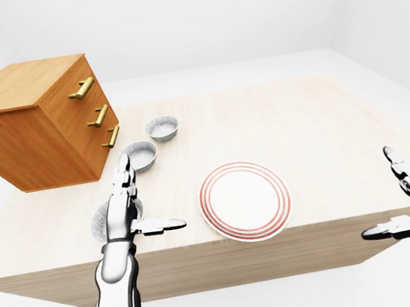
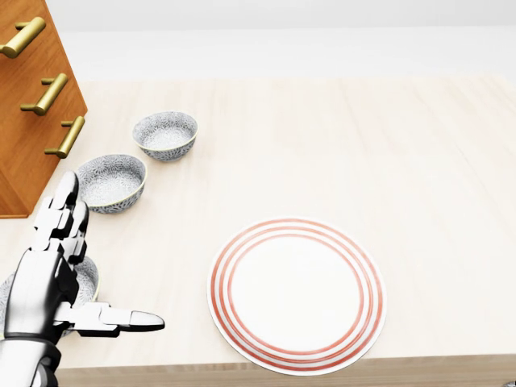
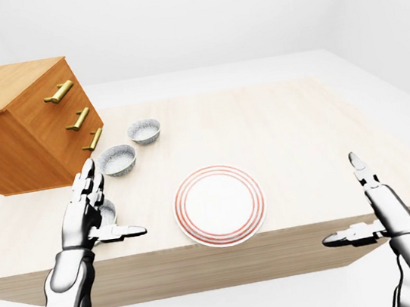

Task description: Put the bowl in the middle on the plate.

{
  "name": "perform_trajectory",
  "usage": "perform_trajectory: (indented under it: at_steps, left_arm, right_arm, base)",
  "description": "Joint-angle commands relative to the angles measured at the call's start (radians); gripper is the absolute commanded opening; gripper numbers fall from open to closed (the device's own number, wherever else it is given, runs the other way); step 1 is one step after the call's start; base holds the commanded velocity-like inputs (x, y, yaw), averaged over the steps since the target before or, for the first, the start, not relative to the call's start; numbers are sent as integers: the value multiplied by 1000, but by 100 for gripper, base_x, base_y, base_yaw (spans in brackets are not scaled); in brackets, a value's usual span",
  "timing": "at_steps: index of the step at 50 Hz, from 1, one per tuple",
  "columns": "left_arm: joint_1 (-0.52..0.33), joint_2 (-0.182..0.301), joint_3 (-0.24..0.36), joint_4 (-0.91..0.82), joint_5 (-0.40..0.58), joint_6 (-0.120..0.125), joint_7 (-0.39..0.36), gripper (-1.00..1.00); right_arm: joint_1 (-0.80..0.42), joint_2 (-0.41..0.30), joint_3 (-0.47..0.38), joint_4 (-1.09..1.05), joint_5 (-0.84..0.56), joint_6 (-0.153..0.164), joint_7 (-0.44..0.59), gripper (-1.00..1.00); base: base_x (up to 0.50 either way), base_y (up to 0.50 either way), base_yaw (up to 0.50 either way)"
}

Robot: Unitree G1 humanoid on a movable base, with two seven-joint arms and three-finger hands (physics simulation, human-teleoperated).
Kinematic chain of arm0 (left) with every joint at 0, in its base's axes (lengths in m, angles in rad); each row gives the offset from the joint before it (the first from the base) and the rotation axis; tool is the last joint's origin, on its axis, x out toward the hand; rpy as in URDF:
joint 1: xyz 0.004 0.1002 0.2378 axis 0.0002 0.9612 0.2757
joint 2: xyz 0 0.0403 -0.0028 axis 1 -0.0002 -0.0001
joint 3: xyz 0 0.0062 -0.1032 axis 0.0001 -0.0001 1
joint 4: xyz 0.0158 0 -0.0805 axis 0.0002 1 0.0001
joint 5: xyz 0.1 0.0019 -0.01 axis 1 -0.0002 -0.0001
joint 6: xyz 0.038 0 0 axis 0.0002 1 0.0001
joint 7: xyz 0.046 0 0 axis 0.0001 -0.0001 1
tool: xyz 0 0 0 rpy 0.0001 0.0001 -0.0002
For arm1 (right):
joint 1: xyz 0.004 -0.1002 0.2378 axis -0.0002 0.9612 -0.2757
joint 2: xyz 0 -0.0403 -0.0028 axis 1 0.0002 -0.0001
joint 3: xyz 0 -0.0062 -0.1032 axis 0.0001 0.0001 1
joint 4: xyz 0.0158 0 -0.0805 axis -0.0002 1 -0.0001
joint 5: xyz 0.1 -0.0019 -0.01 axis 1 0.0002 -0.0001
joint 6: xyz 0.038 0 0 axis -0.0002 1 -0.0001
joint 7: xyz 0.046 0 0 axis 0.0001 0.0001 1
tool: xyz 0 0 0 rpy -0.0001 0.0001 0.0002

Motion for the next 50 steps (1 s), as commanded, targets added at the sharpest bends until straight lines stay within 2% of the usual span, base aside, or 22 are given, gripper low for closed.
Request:
perform_trajectory:
  at_steps: [1,16,22,26,28,30,32,33,34,36,38,49,50]
  left_arm:
    - [-3,2,0,16,-1,0,3,100]
    - [-2,2,0,15,-1,0,3,100]
    - [-5,4,-2,16,10,0,5,100]
    - [8,-1,-8,-41,18,0,3,100]
    - [0,-1,-4,-8,18,0,6,100]
    - [-16,3,2,51,11,-16,13,100]
    - [-24,7,5,84,3,-42,16,100]
    - [-30,9,7,107,-1,-60,18,100]
    - [-43,13,11,163,-7,-101,22,100]
    - [-58,20,8,235,-10,-154,26,100]
    - [-65,24,4,268,-10,-175,30,100]
    - [-50,18,-15,259,-11,-175,29,100]
    - [-38,15,-17,224,-9,-158,28,100]
  right_arm:
    - [0,13,7,-35,15,0,11,100]
    - [13,20,-2,-63,17,0,29,100]
    - [3,12,10,-10,-4,0,4,100]
    - [4,10,11,-10,-2,0,6,100]
    - [8,13,12,-16,-2,0,10,100]
    - [10,15,13,-23,1,0,25,100]
    - [11,17,15,-25,-5,0,28,100]
    - [11,17,14,-24,-6,0,28,100]
    - [15,18,9,-22,2,0,36,100]
    - [14,19,9,-23,2,0,41,100]
    - [16,20,12,-20,-5,0,42,100]
    - [10,12,25,9,-24,0,30,100]
    - [13,14,24,5,-25,0,29,100]
  base:
    - [0,0,0]
    - [0,0,0]
    - [0,0,0]
    - [0,0,0]
    - [0,0,0]
    - [0,0,0]
    - [0,0,0]
    - [0,0,0]
    - [0,0,0]
    - [0,0,0]
    - [0,0,0]
    - [0,0,0]
    - [0,0,0]
